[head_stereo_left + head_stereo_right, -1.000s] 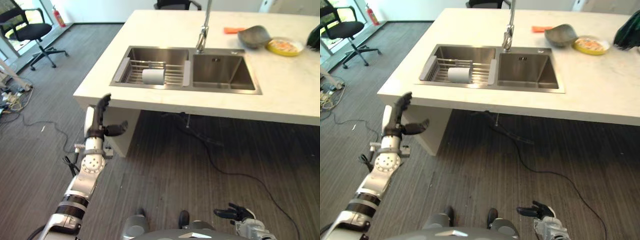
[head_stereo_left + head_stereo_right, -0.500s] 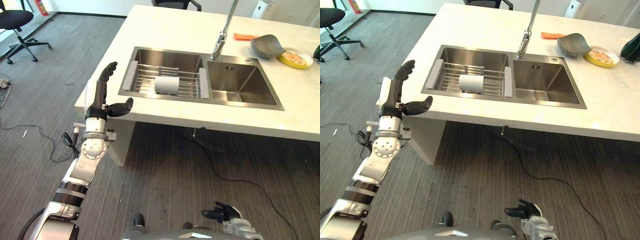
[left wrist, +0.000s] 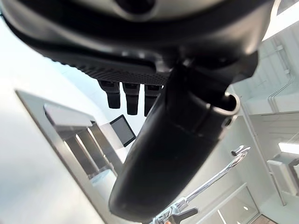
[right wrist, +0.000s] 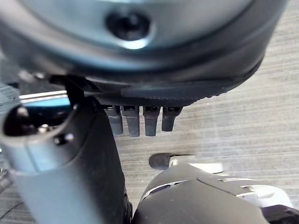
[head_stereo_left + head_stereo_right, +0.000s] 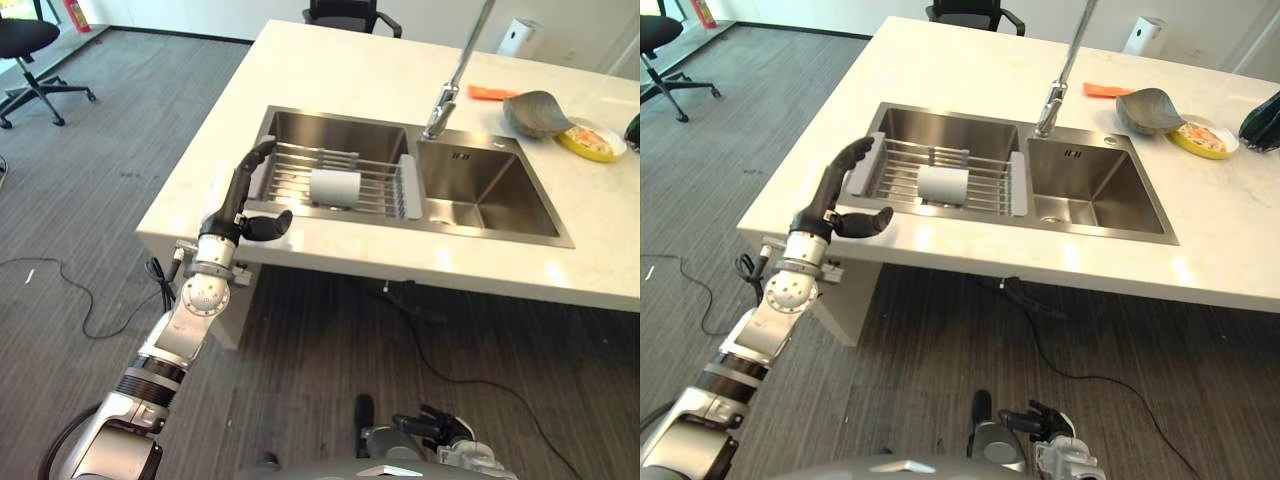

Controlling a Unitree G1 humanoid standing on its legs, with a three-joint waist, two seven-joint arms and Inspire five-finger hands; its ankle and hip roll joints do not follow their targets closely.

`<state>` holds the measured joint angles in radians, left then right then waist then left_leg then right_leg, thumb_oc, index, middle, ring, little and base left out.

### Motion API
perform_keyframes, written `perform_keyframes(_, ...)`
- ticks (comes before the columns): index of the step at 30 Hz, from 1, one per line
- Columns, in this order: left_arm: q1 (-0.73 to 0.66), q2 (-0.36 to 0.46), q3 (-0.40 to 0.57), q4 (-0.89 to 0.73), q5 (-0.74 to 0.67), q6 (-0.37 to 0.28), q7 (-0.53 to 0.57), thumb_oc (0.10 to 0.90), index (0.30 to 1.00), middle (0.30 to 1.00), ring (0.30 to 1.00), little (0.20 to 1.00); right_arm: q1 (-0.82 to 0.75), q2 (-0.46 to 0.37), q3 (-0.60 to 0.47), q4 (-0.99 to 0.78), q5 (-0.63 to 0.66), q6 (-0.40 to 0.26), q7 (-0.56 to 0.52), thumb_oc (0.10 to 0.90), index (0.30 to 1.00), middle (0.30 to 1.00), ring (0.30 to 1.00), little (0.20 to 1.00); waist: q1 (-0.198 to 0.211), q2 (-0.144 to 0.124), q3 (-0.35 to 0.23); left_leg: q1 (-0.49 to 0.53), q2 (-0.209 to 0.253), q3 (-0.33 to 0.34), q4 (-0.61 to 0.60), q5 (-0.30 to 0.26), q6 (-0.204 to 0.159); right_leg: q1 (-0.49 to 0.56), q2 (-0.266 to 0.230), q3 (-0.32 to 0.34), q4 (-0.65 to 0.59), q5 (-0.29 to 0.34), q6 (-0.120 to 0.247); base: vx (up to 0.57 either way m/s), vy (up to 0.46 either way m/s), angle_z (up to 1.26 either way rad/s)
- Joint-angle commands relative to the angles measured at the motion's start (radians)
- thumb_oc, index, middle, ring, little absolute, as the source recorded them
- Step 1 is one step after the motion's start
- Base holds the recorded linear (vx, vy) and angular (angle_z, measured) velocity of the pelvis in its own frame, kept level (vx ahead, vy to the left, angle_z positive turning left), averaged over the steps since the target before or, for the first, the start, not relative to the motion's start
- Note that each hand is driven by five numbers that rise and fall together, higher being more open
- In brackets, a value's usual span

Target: Place the dishes in the dishwasher.

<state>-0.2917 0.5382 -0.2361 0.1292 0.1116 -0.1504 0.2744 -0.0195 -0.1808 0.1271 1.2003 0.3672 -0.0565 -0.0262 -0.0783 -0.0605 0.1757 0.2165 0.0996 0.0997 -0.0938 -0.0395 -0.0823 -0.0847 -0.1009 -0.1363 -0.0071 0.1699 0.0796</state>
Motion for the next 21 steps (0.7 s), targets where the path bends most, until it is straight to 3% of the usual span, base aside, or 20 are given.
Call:
perform_keyframes(1, -0.132, 0.028, 0.009, -0.085, 0.047, -0.066, 0.020, 0.800, 0.900, 0.900, 0.900, 0.900, 0.003, -0.032, 0.008, 0.046, -0.001, -0.010, -0.007, 0.800, 0.900, 0.900, 0.900, 0.900, -0.018, -0.012, -0.041, -0.024, -0.039, 0.002, 0.007, -0.038, 0.013, -0.019, -0.065, -0.008, 0.025, -0.068, 0.123, 0.17, -0.064, -0.27)
perform_keyframes(6, -0.099, 0.047, 0.049, -0.098, 0.097, -0.061, 0.017, 0.800, 0.900, 0.900, 0.900, 0.900, 0.033, -0.035, 0.024, 0.071, -0.040, -0.005, 0.010, 0.800, 0.900, 0.900, 0.900, 0.900, -0.007, -0.011, -0.070, -0.005, -0.054, 0.006, 0.007, -0.054, 0.002, 0.063, -0.068, -0.068, -0.061, -0.054, 0.122, 0.17, -0.091, -0.06)
perform_keyframes(14, -0.101, 0.119, 0.103, -0.122, 0.012, -0.116, 0.034, 0.800, 0.900, 0.900, 0.900, 0.900, -0.091, -0.115, 0.040, 0.030, -0.013, -0.015, 0.021, 0.800, 0.900, 0.900, 0.900, 0.900, -0.004, 0.062, -0.098, 0.003, 0.003, -0.001, 0.007, -0.016, -0.051, 0.113, -0.014, -0.061, -0.080, -0.123, 0.081, 0.11, -0.138, 0.14)
perform_keyframes(16, -0.099, 0.135, 0.114, -0.129, -0.015, -0.124, 0.032, 0.800, 0.900, 0.900, 0.900, 0.900, -0.113, -0.136, 0.051, 0.007, 0.001, -0.018, 0.024, 0.800, 0.900, 0.900, 0.900, 0.900, 0.001, 0.066, -0.076, -0.041, 0.017, -0.013, 0.142, 0.012, -0.068, 0.128, -0.003, -0.045, -0.080, -0.140, 0.062, 0.03, -0.185, -0.01)
perform_keyframes(19, -0.133, 0.135, 0.099, -0.138, -0.027, -0.127, 0.017, 0.800, 0.900, 0.900, 0.900, 0.900, -0.115, -0.149, 0.077, -0.024, -0.005, -0.020, 0.032, 0.800, 0.900, 0.900, 0.900, 0.900, 0.013, 0.040, -0.031, -0.179, -0.007, -0.056, 0.427, 0.066, -0.100, 0.163, -0.006, -0.035, -0.080, -0.169, 0.022, -0.01, -0.231, 0.01)
perform_keyframes(20, -0.140, 0.134, 0.092, -0.139, -0.028, -0.125, 0.014, 0.800, 0.900, 0.900, 0.900, 0.900, -0.113, -0.153, 0.082, -0.022, -0.015, -0.016, 0.032, 0.800, 0.900, 0.900, 0.900, 0.900, 0.018, 0.032, -0.021, -0.208, -0.016, -0.072, 0.465, 0.076, -0.103, 0.177, -0.011, -0.036, -0.080, -0.178, 0.016, 0.05, -0.124, 0.13)
perform_keyframes(21, -0.143, 0.129, 0.088, -0.137, -0.028, -0.123, 0.011, 0.800, 0.900, 0.900, 0.900, 0.900, -0.110, -0.154, 0.084, -0.014, -0.025, -0.014, 0.029, 0.800, 0.900, 0.900, 0.900, 0.900, 0.019, 0.033, -0.019, -0.229, -0.007, -0.060, 0.429, 0.084, -0.097, 0.185, -0.011, -0.043, -0.080, -0.186, 0.016, 0.10, -0.064, 0.25)
